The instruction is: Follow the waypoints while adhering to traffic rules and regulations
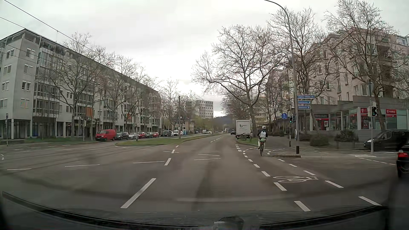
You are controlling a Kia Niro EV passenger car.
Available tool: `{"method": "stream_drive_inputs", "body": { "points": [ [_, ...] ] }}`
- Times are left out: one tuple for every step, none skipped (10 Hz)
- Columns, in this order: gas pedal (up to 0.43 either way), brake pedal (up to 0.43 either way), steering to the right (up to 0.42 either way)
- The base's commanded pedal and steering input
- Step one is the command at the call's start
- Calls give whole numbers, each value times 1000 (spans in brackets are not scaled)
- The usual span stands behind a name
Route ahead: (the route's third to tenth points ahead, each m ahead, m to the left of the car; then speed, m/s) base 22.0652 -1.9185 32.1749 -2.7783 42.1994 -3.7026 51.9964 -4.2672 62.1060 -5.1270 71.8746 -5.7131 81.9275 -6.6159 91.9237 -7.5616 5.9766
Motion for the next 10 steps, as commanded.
{"method": "stream_drive_inputs", "body": {
  "points": [
    [268,0,-12],
    [268,0,-12],
    [268,0,-11],
    [268,0,-9],
    [268,0,-7],
    [268,0,-7],
    [268,0,-6],
    [268,0,-6],
    [268,0,-4],
    [268,0,-4]
  ]
}}
